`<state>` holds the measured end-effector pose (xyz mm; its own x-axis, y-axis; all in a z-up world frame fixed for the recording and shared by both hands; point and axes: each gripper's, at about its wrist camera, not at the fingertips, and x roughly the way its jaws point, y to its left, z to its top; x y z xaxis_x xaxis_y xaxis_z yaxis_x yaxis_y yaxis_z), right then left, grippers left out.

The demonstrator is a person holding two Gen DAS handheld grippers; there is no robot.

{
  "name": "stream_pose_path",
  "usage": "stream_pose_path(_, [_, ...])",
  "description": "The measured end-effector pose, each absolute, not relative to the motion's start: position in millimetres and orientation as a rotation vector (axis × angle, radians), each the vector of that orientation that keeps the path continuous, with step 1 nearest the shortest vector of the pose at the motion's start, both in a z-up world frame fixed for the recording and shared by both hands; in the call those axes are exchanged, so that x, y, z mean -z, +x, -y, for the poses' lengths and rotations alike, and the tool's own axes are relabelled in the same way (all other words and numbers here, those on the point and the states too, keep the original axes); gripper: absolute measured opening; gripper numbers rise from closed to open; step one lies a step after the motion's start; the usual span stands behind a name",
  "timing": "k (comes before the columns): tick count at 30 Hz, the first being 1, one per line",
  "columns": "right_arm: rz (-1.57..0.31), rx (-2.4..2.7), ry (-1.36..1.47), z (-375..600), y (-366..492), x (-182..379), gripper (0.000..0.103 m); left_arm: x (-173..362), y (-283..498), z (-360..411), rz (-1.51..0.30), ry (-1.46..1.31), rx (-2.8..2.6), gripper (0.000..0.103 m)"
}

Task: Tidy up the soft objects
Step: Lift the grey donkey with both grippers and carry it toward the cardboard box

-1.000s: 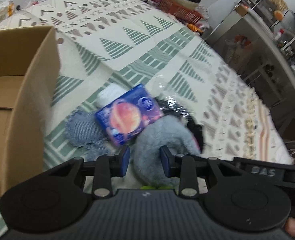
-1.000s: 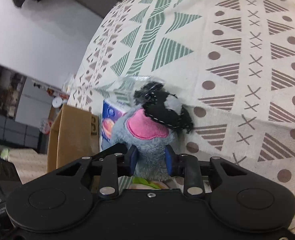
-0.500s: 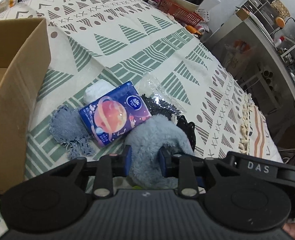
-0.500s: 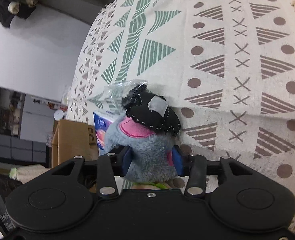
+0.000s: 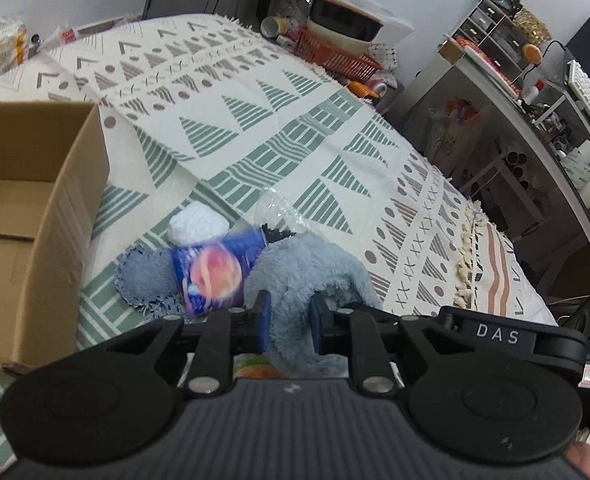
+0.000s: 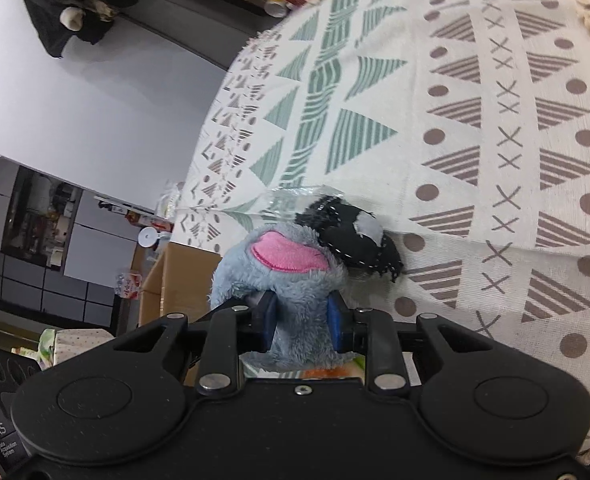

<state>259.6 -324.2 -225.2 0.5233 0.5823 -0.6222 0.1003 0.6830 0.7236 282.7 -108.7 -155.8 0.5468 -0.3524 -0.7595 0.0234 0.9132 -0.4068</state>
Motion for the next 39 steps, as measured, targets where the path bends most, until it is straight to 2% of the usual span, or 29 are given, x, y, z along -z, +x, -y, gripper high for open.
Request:
stream_pose_path(22, [-0.869, -0.418, 0.656, 262, 228, 174, 0.026, 110, 249, 64, -0.868, -0.336, 0.178, 0.019])
stream_pose_path(39, [-0.784, -0.462, 0.584, 194, 215, 150, 0.026, 88, 233, -2, -0.815, -0.375, 0.147, 0.019])
